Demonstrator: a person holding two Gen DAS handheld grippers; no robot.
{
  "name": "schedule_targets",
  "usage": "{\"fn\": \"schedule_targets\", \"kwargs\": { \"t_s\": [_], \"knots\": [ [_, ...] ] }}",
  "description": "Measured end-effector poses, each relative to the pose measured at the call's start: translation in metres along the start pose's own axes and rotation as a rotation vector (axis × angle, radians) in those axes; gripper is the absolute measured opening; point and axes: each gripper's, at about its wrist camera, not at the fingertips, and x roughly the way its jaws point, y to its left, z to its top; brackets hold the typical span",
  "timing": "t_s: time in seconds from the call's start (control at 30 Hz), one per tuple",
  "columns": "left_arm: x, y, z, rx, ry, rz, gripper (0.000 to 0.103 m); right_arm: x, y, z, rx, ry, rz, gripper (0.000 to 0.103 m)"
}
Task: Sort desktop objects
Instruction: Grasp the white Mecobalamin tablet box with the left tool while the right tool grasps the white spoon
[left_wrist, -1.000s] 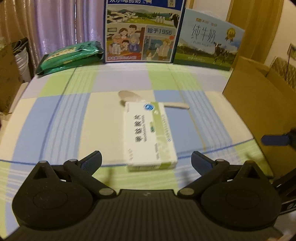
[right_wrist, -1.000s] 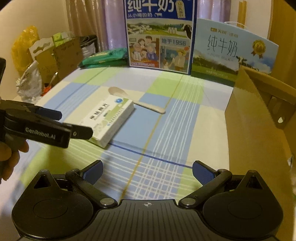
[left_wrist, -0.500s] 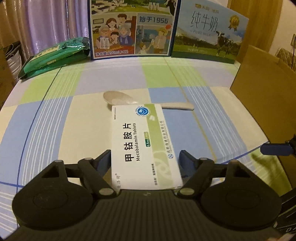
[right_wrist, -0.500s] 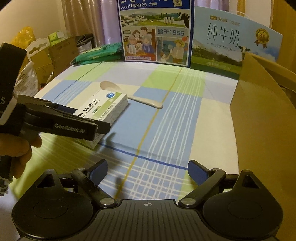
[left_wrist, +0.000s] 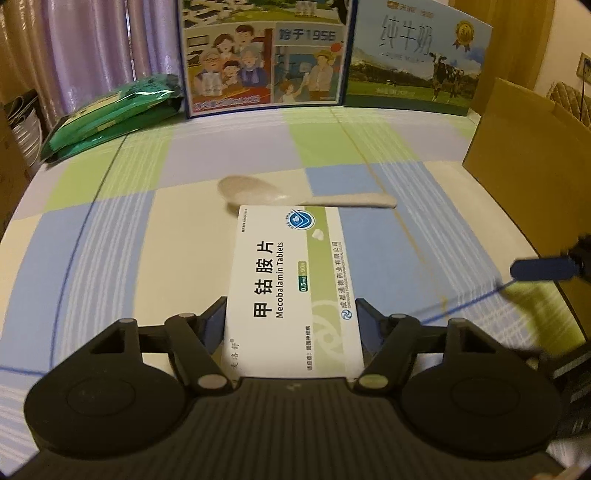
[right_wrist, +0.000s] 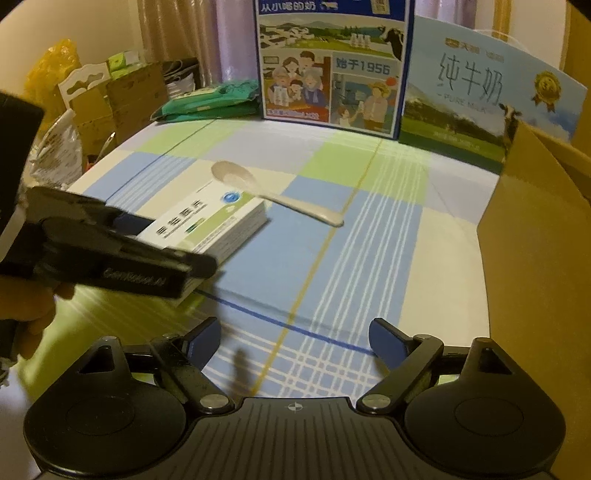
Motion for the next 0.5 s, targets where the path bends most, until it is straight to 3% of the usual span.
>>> {"fn": "schedule_targets", "kwargs": {
  "t_s": [0.23, 0.5],
  "knots": [
    [-0.016, 0.041, -0.001, -0.112, -0.040, 0.081, 0.067, 0.010, 0.008, 0.020, -0.090, 0.011, 0.016, 0.080],
    [0.000, 0.064, 0.002, -0.170, -0.054, 0.129, 0.067, 0.054, 0.012, 0.063, -0.242, 0.039, 0.062, 0.073]
  ]
}}
